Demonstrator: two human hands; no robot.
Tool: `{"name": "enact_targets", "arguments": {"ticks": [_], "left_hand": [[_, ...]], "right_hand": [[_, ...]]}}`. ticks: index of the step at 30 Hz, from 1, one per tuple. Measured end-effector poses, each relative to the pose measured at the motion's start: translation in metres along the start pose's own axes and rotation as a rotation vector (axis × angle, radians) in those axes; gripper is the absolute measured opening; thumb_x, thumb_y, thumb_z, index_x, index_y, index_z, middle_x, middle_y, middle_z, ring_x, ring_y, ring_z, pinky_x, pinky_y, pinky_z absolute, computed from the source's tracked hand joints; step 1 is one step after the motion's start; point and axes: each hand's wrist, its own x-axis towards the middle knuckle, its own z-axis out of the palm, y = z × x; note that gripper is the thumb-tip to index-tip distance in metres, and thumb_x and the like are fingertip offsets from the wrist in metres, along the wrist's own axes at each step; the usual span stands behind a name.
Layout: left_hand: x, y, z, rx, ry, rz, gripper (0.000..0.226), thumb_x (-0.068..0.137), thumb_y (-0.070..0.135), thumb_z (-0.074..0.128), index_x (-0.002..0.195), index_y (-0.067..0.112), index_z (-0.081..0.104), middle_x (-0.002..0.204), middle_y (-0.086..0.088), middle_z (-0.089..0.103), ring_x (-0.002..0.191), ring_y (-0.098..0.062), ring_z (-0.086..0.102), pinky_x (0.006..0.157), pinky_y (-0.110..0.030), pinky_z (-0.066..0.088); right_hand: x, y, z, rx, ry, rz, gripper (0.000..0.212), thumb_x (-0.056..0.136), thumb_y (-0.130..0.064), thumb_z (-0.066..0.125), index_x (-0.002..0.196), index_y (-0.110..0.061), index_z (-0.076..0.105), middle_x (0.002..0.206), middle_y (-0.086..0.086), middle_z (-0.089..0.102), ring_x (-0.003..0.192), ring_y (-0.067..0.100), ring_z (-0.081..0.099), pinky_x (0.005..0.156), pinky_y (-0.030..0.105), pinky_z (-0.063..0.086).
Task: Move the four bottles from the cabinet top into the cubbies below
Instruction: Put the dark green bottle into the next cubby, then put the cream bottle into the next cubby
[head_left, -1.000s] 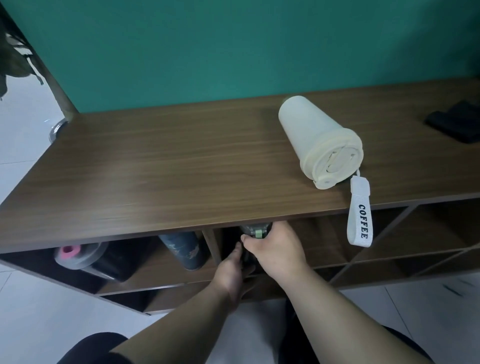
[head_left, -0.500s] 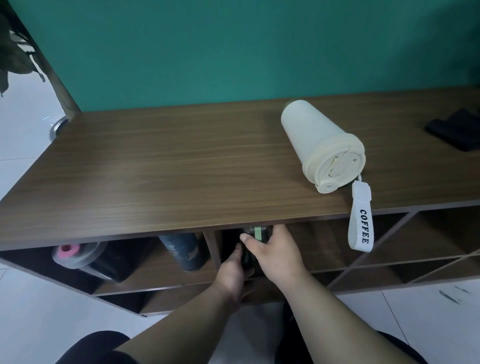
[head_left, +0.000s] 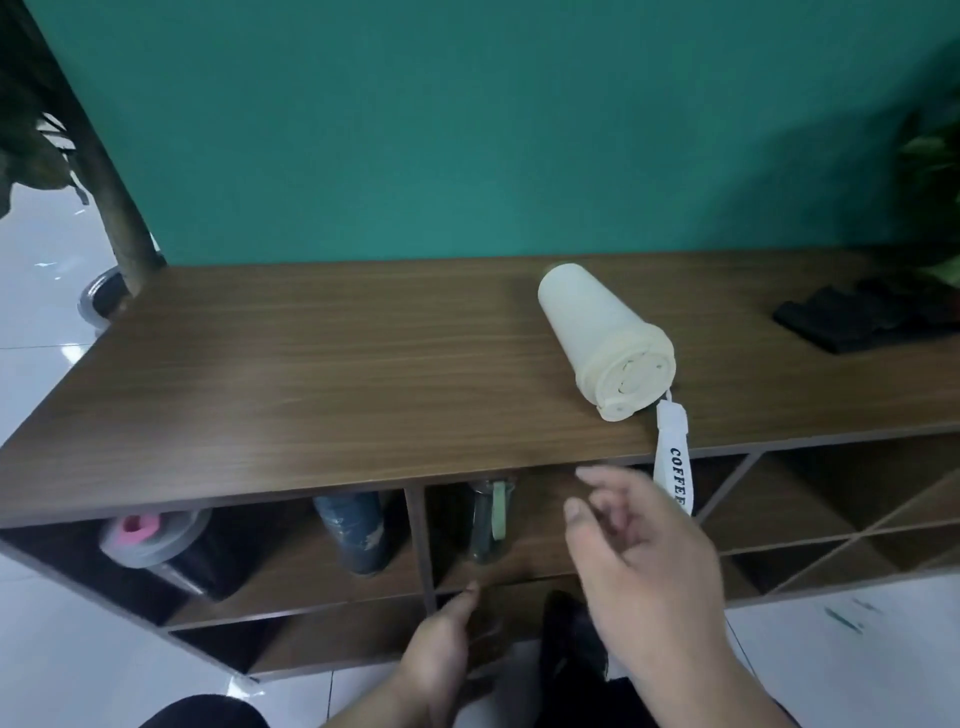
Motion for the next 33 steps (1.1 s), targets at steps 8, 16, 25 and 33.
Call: {"name": "enact_targets", "arguments": {"ticks": [8,16,25,33], "left_hand": [[-0.047,0.01,-0.003,0.01,-0.126,0.018,0.034,0.103,0.029,0.047,0.096,0.001,0.067,0.081,-0.02,0.064,0.069,-0.029,0.058,0.063,-0.034,0.036],[-0.079,0.008,-0.018,0.007,-0.146,0.104,0.031,0.101,0.031,0.048,0.104,0.006,0.066,0.078,-0.012,0.072,0.066,-0.027,0.064,0.063,-0.031,0.039],[-0.103,0.011,0.03,-0.04,-0.302,0.287,0.038,0.096,0.054,0.045,0.127,0.036,0.058,0.128,-0.007,0.068,0.113,-0.036,0.068,0.089,-0.05,0.054],[-0.041,-0.014,0.063,-0.217,-0.421,-0.018,0.07,0.079,0.056,0.068,0.137,0.016,0.064,0.141,-0.018,0.063,0.131,-0.04,0.058,0.115,-0.053,0.039]], "right_hand": [[0.11,-0.041,-0.007,-0.382,0.098,0.159,0.125,0.062,-0.076,0.07,0.158,-0.022,0.01,0.156,0.011,0.04,0.143,0.036,0.039,0.118,0.059,0.024],[0.065,-0.05,-0.028,-0.15,0.14,0.077,0.107,0.067,-0.043,0.081,0.153,-0.029,0.02,0.141,0.005,0.045,0.119,0.029,0.056,0.091,0.042,0.052],[-0.065,-0.036,-0.116,-0.021,-0.012,0.022,0.097,0.051,-0.032,0.092,0.134,-0.049,0.043,0.125,-0.02,0.055,0.109,0.009,0.056,0.083,0.028,0.042],[-0.056,0.031,-0.05,0.209,-0.281,0.175,0.094,0.049,-0.04,0.087,0.132,-0.049,0.043,0.124,-0.035,0.057,0.108,-0.025,0.051,0.082,0.005,0.043]]}}
